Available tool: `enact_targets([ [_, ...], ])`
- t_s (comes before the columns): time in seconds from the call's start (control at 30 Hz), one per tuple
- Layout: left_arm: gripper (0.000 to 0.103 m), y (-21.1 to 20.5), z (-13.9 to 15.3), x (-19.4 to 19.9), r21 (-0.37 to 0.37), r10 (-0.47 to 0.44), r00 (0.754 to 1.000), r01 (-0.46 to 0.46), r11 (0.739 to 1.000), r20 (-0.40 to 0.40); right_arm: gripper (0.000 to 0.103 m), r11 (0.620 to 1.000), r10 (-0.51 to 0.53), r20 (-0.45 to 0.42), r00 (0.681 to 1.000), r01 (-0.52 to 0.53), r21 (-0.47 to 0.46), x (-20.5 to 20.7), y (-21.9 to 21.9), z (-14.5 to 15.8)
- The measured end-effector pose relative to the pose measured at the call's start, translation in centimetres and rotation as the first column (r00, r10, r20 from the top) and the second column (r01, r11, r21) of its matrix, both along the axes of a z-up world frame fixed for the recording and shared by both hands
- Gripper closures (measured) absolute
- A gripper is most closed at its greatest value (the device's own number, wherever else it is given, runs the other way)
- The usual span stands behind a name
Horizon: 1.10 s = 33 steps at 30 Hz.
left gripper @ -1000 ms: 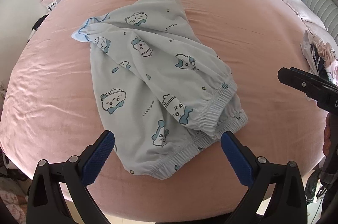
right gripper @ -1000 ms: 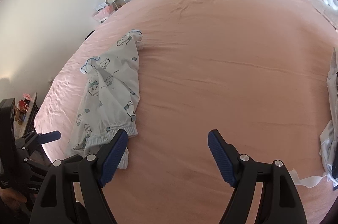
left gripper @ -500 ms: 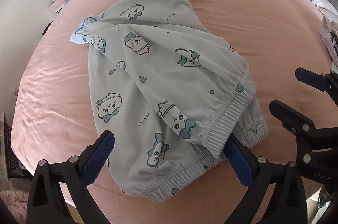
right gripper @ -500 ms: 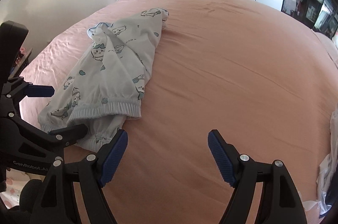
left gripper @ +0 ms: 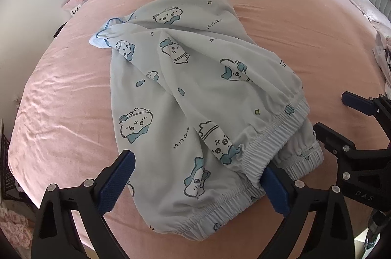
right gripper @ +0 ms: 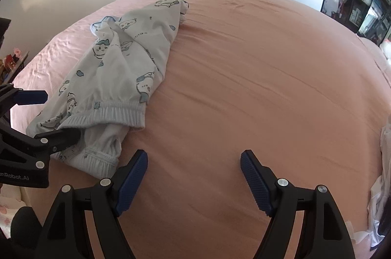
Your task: Fold clothes
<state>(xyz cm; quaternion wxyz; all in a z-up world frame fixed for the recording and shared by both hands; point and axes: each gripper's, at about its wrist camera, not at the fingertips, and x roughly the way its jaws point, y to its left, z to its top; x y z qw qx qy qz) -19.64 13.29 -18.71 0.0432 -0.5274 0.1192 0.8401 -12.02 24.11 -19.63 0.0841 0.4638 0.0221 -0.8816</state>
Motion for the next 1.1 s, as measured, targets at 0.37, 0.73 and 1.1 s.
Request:
enact_targets([
  [0.37,0.063,-0.2,0.3,-0.2,0.053,-0.048,0.999,0.049,0.997,-0.024,0.025,1.000,0.027,-0.030,0.999,-0.026,0.008,-0.2,-1.6,0.5],
  [0.73,0.089,-1.9,0.7,-0.9,0.131,-0.024,0.998,0.031,0.991,-0.058,0.025,0.996,-0.005,-0.082,0.997,-0.002,-0.086,0.2,-2.2,1.1],
  [1.1,0.089,-0.9,4.1,-0.4,0.139,-0.068,0.988,0.087,0.986,-0.137,0.025,0.993,0.012,-0.129,0.992,-0.027,-0.113,0.0,-3.2,1.9],
])
